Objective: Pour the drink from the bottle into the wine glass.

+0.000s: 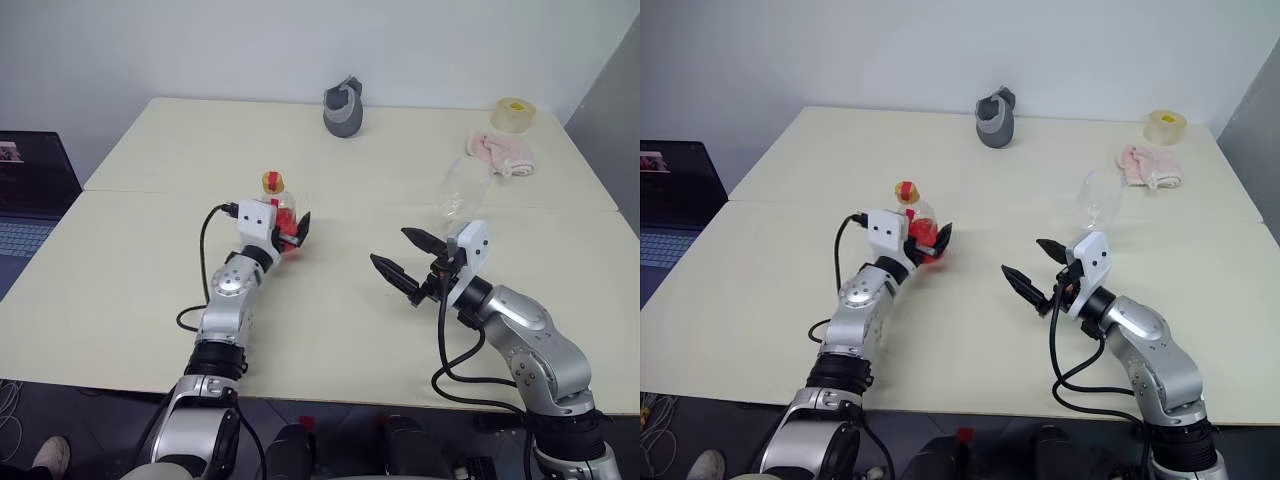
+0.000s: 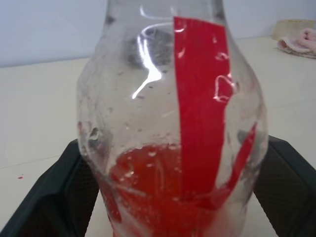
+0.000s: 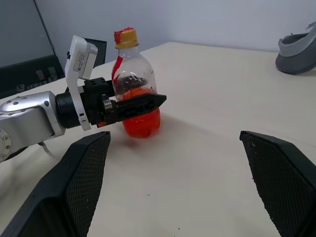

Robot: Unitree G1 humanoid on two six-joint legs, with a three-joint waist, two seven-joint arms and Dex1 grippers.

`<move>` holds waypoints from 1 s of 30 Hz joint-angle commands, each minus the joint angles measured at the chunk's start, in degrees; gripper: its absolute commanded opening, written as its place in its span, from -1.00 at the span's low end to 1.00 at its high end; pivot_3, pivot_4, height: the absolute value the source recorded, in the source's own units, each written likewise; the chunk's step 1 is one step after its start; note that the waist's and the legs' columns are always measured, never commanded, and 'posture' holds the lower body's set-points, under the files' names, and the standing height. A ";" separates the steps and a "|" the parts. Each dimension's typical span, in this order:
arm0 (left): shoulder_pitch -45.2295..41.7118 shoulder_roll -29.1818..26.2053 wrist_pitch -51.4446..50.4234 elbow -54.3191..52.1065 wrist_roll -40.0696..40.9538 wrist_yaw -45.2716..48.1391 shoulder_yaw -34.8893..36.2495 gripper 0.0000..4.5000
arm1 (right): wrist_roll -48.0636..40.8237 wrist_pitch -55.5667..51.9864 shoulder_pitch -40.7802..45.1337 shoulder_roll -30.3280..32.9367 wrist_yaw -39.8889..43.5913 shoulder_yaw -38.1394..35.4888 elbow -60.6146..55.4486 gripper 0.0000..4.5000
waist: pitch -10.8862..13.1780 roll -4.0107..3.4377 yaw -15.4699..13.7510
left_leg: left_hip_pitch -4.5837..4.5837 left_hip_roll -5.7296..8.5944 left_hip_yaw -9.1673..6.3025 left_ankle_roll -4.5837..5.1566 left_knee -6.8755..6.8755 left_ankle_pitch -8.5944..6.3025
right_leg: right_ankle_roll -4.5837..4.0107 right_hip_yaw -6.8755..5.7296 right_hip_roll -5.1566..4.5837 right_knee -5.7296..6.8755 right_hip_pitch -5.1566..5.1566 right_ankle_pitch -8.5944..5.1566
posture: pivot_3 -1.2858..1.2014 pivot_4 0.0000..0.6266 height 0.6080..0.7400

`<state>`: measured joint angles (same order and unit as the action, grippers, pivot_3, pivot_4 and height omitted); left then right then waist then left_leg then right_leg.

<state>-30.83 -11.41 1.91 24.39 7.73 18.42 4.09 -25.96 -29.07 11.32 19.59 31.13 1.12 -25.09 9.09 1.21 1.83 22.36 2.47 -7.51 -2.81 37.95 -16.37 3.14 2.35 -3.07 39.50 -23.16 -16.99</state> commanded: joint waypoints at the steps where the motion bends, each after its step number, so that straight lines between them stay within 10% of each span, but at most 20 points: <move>1: -0.95 0.08 1.34 -1.34 1.32 0.46 1.21 0.30 | -0.74 1.38 0.76 -0.06 -0.20 -0.72 -2.58 1.00 | 0.00 0.00 0.00 | 0.00 0.00 0.00 0.00 0.00 0.00 | 0.00 0.00 0.00 0.01 0.00 0.00 | 0.03 -0.52 1.00; 7: -0.26 0.20 1.34 -1.98 1.31 0.31 1.54 -0.15 | -0.72 1.46 1.25 -0.24 -0.13 -0.61 -2.17 1.00 | 0.00 0.00 0.00 | 0.00 0.00 -0.01 0.00 0.00 0.00 | 0.00 0.00 0.00 0.01 0.00 0.00 | 0.03 -0.52 1.00; 30: -10.26 -6.65 -8.09 -5.30 6.02 29.89 -7.03 -0.19 | -1.17 -7.87 35.13 -6.21 0.46 2.54 20.30 1.00 | 0.02 -0.03 0.98 | 0.08 0.01 -0.04 -0.03 -0.01 0.02 | -0.01 -0.04 -0.02 -0.01 -0.10 0.00 | 0.03 -0.52 1.00</move>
<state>-40.09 -18.25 -7.65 20.47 13.09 47.11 -2.92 -26.22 -36.85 44.41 13.56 31.38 5.16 -4.88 9.11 1.18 2.81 22.48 2.49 -7.55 -2.84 37.95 -16.36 3.13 2.31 -3.09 39.49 -23.28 -16.99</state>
